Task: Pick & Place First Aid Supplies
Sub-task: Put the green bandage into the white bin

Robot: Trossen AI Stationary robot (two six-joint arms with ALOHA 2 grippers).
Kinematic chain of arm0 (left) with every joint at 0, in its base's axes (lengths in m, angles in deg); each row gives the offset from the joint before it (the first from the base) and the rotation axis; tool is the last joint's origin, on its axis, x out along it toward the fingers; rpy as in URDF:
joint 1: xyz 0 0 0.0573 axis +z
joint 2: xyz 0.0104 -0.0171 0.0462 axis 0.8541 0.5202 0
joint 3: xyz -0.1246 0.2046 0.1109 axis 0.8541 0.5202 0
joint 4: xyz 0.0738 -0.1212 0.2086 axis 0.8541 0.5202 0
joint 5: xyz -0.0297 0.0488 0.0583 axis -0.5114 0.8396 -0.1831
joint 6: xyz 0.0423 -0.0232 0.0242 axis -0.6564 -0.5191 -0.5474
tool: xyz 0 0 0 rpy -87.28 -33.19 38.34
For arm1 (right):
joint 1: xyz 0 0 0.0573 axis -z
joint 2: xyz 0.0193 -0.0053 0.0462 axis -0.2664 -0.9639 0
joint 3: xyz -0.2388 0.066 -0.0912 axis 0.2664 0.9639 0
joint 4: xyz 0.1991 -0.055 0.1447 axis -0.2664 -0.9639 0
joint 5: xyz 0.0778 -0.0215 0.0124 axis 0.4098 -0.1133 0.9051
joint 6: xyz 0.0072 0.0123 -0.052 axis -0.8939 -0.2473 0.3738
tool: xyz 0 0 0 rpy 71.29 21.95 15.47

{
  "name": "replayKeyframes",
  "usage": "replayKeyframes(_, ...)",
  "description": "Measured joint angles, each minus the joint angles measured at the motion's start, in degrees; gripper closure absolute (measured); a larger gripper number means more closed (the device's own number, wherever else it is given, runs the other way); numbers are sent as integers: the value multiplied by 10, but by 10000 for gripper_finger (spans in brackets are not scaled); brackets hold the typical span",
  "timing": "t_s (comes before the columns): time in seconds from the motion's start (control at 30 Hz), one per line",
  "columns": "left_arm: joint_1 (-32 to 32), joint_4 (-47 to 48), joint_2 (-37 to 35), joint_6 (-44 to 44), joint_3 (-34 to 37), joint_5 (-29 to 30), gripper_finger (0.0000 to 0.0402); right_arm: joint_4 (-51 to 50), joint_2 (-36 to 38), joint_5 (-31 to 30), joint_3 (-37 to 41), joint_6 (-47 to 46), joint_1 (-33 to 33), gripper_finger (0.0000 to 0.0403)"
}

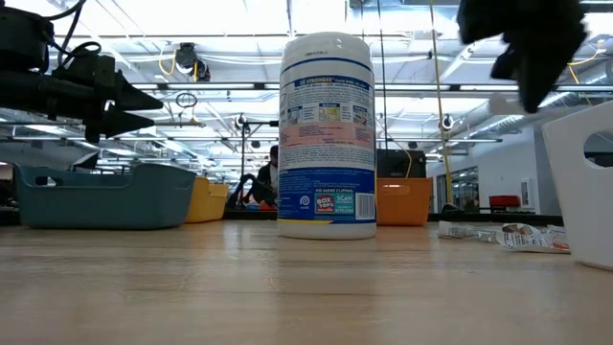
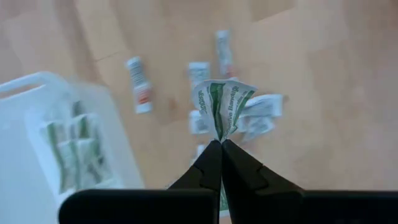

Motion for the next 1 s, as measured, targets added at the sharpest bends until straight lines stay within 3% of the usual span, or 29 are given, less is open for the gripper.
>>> replayKeyframes(0.2, 0, 0, 0, 0, 0, 0, 96, 20, -9, -26, 0, -102, -122, 403)
replayKeyframes(0.5, 0, 0, 0, 0, 0, 0, 96, 69, -59, -25, 0, -242, -253, 403)
replayKeyframes(0.7, 0, 0, 0, 0, 0, 0, 96, 141, -104, -29, 0, -252, -294, 403)
replayKeyframes(1.0, 0, 0, 0, 0, 0, 0, 96, 200, -165, -38, 0, -218, -301, 403)
